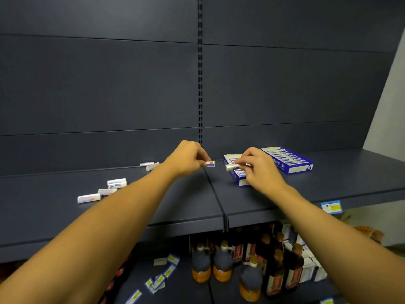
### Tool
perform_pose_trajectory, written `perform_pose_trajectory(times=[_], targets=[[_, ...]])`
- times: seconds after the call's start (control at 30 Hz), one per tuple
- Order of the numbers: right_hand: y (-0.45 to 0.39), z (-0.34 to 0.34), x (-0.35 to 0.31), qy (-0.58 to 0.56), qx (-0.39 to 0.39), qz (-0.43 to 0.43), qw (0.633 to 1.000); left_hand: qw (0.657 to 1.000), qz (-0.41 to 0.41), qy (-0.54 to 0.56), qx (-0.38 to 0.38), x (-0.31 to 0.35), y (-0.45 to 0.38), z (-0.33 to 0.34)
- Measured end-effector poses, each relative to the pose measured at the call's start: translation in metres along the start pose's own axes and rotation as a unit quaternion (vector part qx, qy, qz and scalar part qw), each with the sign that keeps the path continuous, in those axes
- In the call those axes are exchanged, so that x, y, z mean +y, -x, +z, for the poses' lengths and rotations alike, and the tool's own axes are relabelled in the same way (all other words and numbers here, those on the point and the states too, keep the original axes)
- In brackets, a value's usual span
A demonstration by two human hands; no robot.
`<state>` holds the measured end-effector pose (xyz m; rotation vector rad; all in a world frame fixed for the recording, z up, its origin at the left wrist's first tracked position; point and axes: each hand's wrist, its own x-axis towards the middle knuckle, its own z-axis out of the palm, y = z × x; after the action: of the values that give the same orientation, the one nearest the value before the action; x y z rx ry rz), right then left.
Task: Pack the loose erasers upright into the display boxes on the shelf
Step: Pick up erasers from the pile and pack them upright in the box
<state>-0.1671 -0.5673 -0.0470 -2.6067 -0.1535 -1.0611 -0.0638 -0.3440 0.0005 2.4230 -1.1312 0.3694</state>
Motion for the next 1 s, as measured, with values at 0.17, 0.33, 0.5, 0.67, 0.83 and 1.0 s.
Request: perform_pose_trajectory(times=[0.17,0.33,0.5,0.67,0.83,1.0], targets=[[-0.008,0.005,0.038,0.04,-0.007,-0.01,0.999,0.998,0.054,-0.034,0.01,-0.002,-0.034,0.026],[-0.027,0.011,0.072,0.05,-0.039,0.011,0.998,0.997,0.067,-0.029,-0.008,-0.005,-0.072,0.046],[-0.054,0.011,0.099,-0.002,-0.087,0.09,0.992,0.996,0.001,0.079,-0.048,-0.008,-0.106,0.062],[-0.07,0.008,0.129,-0.094,-0.157,0.191,0.964,0.986,-0.035,0.121,-0.114,-0.007,-0.128,0.077],[-0.089,0.01,0.165,-0.106,-0.232,0.202,0.946,0.983,-0.069,0.12,-0.117,-0.006,-0.147,0.089],[-0.107,0.013,0.184,-0.11,-0.31,0.167,0.93,0.974,-0.111,0.106,-0.166,0.0,-0.16,0.1]])
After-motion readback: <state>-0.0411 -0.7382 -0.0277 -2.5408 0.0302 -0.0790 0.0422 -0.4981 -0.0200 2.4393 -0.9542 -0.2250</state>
